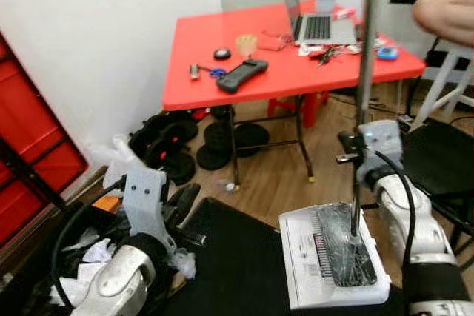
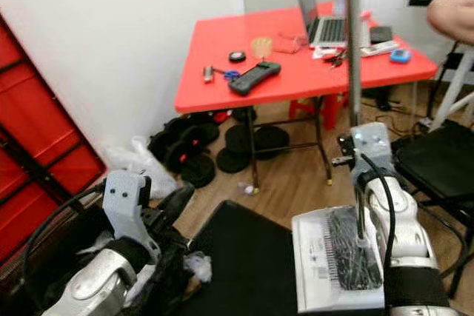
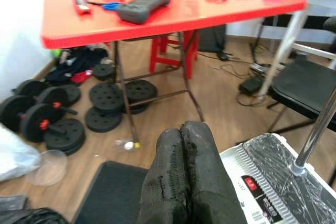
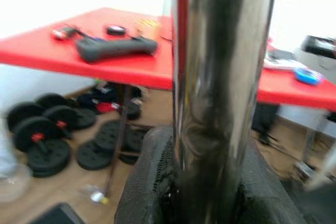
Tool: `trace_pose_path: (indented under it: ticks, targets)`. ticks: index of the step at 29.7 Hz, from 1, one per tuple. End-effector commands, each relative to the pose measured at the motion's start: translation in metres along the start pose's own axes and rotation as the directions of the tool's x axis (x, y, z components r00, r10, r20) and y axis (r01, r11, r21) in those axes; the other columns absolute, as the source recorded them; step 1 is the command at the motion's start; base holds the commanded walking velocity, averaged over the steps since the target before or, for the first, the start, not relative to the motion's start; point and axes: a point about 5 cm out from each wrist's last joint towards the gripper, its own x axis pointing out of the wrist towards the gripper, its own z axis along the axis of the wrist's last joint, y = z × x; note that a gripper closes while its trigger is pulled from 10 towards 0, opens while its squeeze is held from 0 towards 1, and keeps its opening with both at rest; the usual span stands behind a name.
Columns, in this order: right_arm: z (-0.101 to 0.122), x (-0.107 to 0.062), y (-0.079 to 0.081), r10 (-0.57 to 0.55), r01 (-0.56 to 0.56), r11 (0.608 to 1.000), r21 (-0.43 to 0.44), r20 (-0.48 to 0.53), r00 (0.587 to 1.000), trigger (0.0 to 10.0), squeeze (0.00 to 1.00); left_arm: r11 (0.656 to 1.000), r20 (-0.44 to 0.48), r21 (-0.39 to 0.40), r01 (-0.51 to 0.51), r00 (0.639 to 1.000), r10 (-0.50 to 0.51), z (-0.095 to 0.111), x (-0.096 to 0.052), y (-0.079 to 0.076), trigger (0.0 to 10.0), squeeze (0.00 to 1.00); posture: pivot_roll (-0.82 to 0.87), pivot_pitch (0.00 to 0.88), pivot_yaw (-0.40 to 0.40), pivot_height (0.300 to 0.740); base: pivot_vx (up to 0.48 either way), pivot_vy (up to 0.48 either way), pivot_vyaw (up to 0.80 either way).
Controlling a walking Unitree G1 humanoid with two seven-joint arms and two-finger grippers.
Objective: Sweep floor
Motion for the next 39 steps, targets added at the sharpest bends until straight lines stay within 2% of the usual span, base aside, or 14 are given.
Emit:
trace_pose_path:
  ticks: [1,4,9,11,15,20,27,39]
  targets:
    - [0.018,0.005,0.004,0.009,-0.009,1.0,-0.003,0.087,0.996,10.0,0.0,1.0,0.002,0.021,-0.015,1.0,0.015,0.002,-0.001,0.003,10.0,0.0,-0.1,0.003,0.033,0.74,0.0,0.0,0.0]
    - [0.02,0.008,0.005,0.018,-0.018,1.0,0.005,0.084,0.996,10.0,0.0,1.0,0.001,0.022,-0.021,1.0,0.021,0.002,-0.002,0.004,10.0,0.0,-0.1,0.005,0.034,0.74,0.0,0.0,0.0]
    - [0.027,0.012,0.012,0.127,-0.13,0.991,0.021,0.123,0.984,10.0,0.0,0.999,0.002,0.025,-0.029,1.0,0.029,0.002,-0.004,0.004,10.0,0.0,-0.09,0.009,0.033,0.74,0.0,0.0,0.0]
    - [0.028,0.015,0.012,0.123,-0.125,0.992,0.009,0.119,0.985,10.0,0.0,0.999,0.002,0.022,-0.027,1.0,0.027,0.002,-0.004,0.004,10.0,0.0,-0.09,0.01,0.032,0.74,0.0,0.0,0.8]
    - [0.028,0.022,0.001,0.046,-0.043,0.999,-0.034,0.093,0.995,10.0,0.0,1.0,0.003,0.013,-0.023,1.0,0.023,0.002,-0.005,0.003,10.0,0.0,-0.08,0.013,0.03,0.74,0.0,0.0,0.8]
    - [0.032,0.026,-0.007,-0.016,0.021,0.999,-0.047,0.108,0.994,10.0,0.0,1.0,0.006,0.009,-0.014,1.0,0.014,0.002,-0.006,0.003,10.0,0.0,-0.08,0.014,0.029,0.74,0.0,0.0,0.64]
    - [0.035,0.033,-0.011,-0.12,0.125,0.99,-0.072,0.07,0.99,10.0,0.0,1.0,0.012,-0.003,-0.003,1.0,0.003,0.002,-0.006,0.001,10.0,0.0,-0.09,0.02,0.027,0.735,0.0,0.0,0.0]
    - [0.037,0.038,-0.015,-0.156,0.162,0.984,-0.075,0.082,0.984,10.0,0.0,1.0,0.023,-0.017,0.003,1.0,-0.002,0.004,-0.008,-0.001,10.0,0.0,-0.09,0.03,0.022,0.695,0.0,0.0,0.0]
